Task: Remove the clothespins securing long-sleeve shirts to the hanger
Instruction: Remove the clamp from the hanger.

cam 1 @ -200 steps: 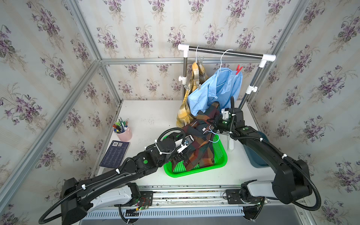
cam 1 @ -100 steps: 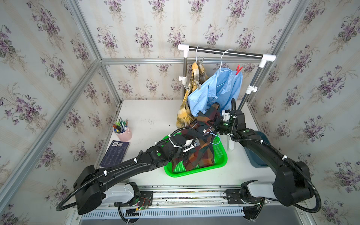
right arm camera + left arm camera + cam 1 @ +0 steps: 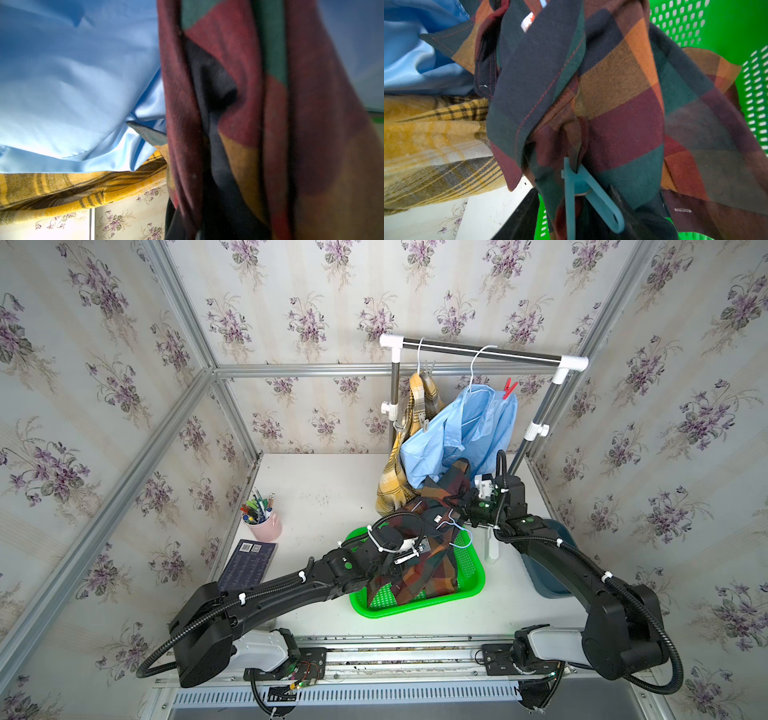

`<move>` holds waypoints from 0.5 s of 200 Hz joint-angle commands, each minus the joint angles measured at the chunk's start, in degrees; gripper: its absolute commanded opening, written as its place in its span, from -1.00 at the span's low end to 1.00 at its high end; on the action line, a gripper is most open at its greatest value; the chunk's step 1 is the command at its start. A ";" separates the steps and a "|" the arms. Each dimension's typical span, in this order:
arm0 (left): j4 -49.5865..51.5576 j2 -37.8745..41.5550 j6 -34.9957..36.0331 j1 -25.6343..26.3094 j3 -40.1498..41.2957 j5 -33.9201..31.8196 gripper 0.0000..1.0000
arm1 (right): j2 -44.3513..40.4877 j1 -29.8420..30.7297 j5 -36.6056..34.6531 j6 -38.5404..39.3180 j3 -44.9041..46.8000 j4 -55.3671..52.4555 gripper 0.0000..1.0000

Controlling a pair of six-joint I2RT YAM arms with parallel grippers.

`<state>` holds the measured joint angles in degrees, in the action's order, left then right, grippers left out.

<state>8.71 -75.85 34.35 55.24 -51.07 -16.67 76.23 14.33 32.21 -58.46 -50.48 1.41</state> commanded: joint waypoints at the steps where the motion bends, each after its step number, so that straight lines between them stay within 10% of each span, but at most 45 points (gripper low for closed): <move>1: -2.41 -0.13 0.36 -0.07 -0.22 0.18 -0.02 | -0.11 -0.13 0.19 -0.43 0.03 2.74 -1.00; 100: -2.82 0.83 -0.05 -0.05 0.35 0.41 -0.36 | -0.29 -0.15 0.41 -0.70 0.56 3.47 -1.00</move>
<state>6.90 -75.66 34.35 55.22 -51.00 -16.64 76.23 14.24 32.51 -58.50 -50.00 1.89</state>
